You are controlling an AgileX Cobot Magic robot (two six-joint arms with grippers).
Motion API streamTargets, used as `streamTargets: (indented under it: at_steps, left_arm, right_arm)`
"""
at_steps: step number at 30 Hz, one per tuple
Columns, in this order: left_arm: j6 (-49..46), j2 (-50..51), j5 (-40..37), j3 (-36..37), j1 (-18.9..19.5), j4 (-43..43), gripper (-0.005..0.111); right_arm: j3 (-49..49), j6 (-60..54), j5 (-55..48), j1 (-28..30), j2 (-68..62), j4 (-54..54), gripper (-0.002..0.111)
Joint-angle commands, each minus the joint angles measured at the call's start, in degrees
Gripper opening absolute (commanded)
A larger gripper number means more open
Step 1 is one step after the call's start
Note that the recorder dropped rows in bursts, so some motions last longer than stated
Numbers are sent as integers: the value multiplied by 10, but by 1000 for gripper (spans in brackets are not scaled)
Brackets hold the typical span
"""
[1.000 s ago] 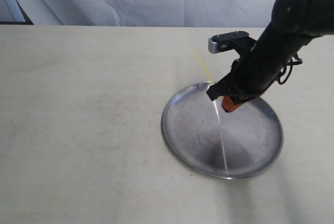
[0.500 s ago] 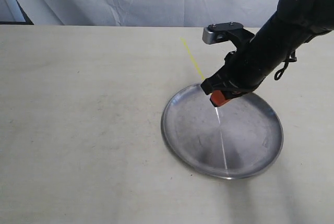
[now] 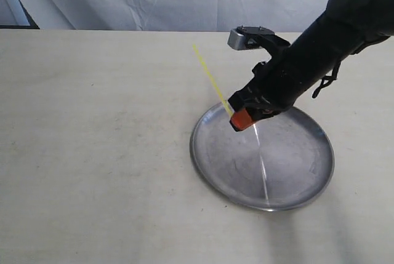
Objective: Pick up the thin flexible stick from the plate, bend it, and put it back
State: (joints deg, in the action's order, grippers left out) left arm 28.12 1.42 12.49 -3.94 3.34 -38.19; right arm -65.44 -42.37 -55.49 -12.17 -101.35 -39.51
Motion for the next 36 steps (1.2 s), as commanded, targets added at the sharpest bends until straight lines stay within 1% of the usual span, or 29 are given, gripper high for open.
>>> streamTargets:
  at_steps: [1, 2, 4, 5, 6, 8, 9, 10, 11, 12, 13, 14, 16, 17, 23, 28, 33, 36]
  left_arm:
    - [27, 122, -152, -115, 0, 74, 0]
    - [26, 173, -207, -156, -1, 96, 0]
    - [-24, 236, -261, -207, -11, 88, 0]
    - [-144, 321, -313, -269, -29, 8, 0]
    - [-243, 362, -344, -300, -42, -65, 0]
    - [-441, 441, -436, -350, -53, -225, 1]
    - [-513, 477, -479, -362, -53, -291, 4]
    - [-564, 509, -513, -366, -53, -351, 9]
    - [-598, 528, -532, -366, -53, -380, 13]
    - [-633, 562, -557, -366, -53, -407, 24]
    - [-639, 576, -564, -366, -53, -408, 31]
    - [-643, 595, -575, -366, -53, -405, 45]
    - [-643, 612, -581, -366, -53, -404, 58]
    - [-647, 615, -581, -366, -53, -404, 61]
    - [-664, 626, -583, -365, -53, -401, 62]
    - [-667, 636, -583, -365, -53, -397, 62]
    - [-677, 636, -576, -365, -53, -405, 62]
    - [-678, 636, -576, -365, -53, -406, 62]
  right_arm:
    - [1, -24, -15, -50, 6, -10, -1]
    - [1, -26, -15, -66, 6, -10, -1]
    - [1, -26, -8, -92, 6, -12, -1]
    - [1, -26, -3, -117, 6, -18, -1]
    - [1, -27, -3, -129, 6, -24, -1]
    - [1, -29, 0, -146, 6, -32, -1]
    - [1, -29, 1, -153, 6, -34, -1]
    - [1, -29, 1, -154, 6, -41, -1]
    - [1, -29, 1, -156, 6, -45, -1]
    - [1, -29, 1, -156, 6, -49, -1]
    - [1, -29, 1, -156, 6, -52, -1]
    - [1, -29, 2, -156, 6, -60, -1]
    - [1, -29, 10, -156, 6, -79, -1]
    - [1, -29, 13, -156, 6, -86, -1]
    - [0, -39, 26, -160, 11, -120, -1]
    - [-1, -87, 29, -160, 25, -191, -1]
    - [-1, -97, 25, -160, 35, -207, -1]
    - [-1, -119, 4, -160, 35, -226, -1]
